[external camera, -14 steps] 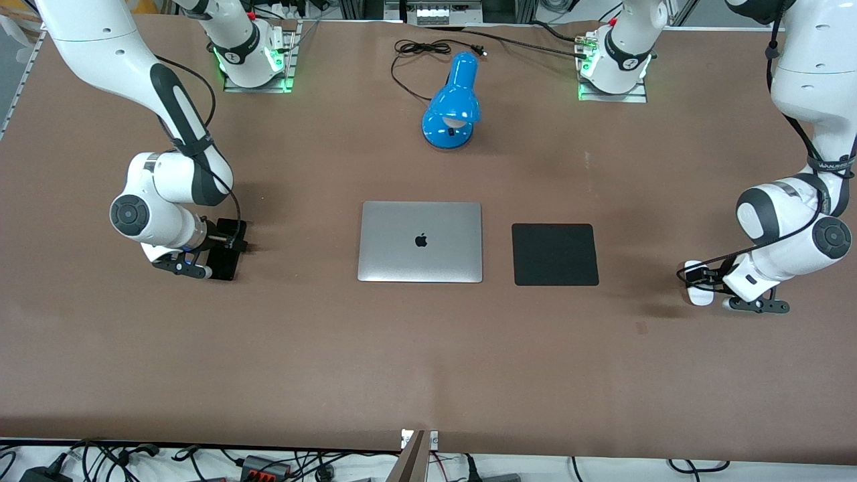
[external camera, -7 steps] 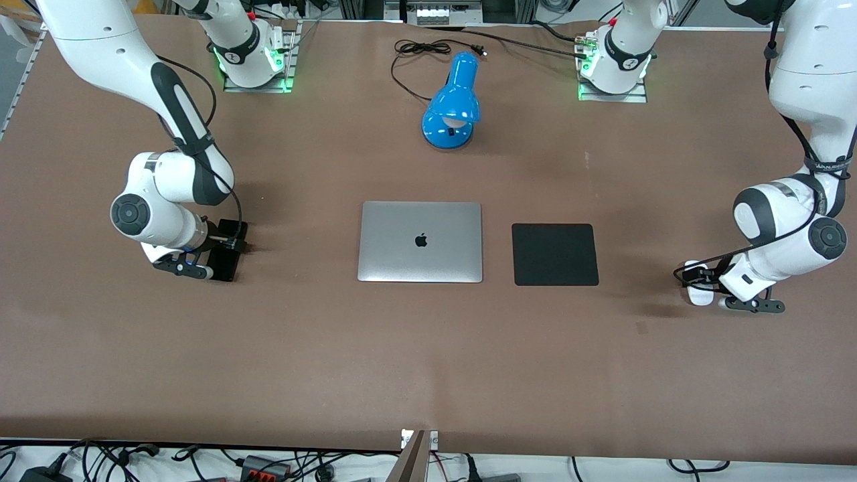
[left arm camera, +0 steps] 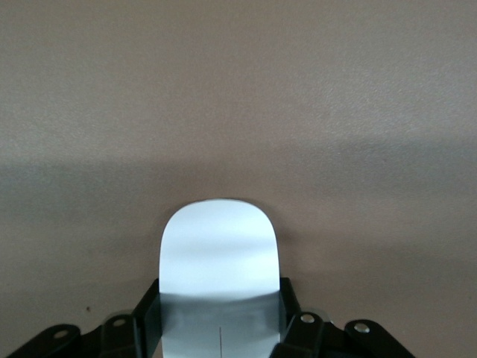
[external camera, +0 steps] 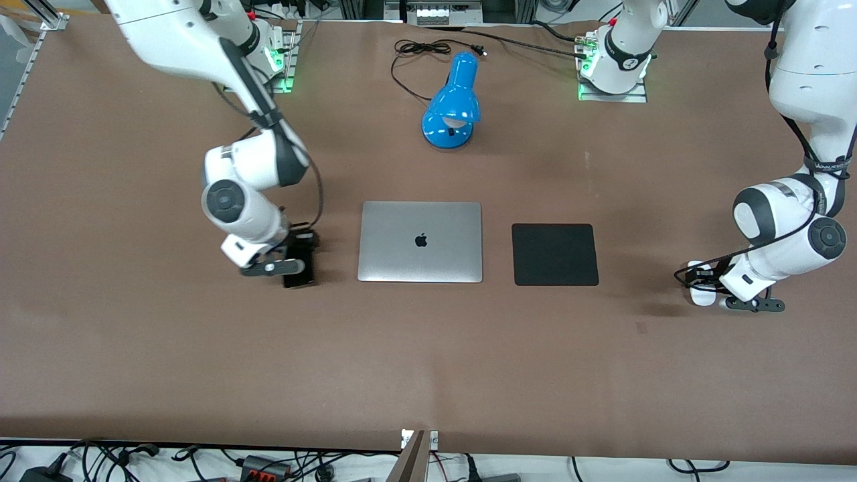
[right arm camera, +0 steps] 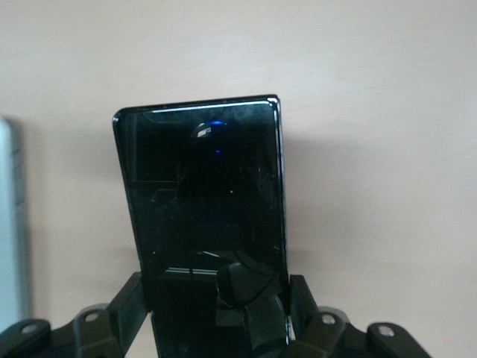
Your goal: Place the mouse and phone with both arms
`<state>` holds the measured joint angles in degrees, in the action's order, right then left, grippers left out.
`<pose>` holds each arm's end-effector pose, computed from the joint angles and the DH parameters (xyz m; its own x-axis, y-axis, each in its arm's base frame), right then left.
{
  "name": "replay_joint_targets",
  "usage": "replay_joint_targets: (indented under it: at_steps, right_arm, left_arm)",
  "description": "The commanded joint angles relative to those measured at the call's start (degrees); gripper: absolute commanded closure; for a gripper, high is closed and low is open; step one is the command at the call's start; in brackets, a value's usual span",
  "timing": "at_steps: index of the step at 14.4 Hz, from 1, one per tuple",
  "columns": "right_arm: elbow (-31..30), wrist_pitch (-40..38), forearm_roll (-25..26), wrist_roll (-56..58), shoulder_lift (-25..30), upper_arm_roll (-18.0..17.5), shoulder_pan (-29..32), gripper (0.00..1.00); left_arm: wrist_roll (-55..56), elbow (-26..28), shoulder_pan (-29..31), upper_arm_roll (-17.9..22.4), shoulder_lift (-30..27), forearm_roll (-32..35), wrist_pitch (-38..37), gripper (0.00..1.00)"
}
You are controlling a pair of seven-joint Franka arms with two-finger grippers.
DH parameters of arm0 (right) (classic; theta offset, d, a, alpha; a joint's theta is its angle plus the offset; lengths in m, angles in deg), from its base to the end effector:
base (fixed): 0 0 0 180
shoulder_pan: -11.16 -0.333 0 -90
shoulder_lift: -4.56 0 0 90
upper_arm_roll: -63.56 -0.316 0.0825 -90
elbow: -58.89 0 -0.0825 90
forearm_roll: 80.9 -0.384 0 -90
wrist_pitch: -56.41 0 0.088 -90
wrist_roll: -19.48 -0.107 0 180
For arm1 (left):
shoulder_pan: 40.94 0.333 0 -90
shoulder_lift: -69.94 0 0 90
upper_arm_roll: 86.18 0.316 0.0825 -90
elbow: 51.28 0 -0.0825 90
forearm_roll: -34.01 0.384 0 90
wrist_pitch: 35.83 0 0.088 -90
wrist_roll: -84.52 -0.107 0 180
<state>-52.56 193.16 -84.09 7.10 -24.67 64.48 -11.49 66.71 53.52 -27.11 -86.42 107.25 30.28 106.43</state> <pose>0.5700 0.2280 0.2109 0.9897 0.1229 -0.0732 0.1223 -0.9924 -0.0120 0.6282 0.1523 0.1752 0.9997 -0.0211 0.0144 -0.0216 -0.9990 0.0400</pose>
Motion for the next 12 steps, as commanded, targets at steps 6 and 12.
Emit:
replay_joint_targets:
  at_steps: [6,12]
  right_arm:
    - [1.41,-0.69,-9.72,-5.8,-4.25,0.22,-0.72,0.7]
    - [3.08,-0.86,-9.9,-9.32,-6.18,0.22,-1.78,0.69]
  left_arm:
    - [6.83,-13.62,-1.61,-2.66,-6.55,-0.75,-27.6,0.66]
    - [19.63,-24.29,-12.83,-2.83,-7.6,3.01,-43.47,0.64]
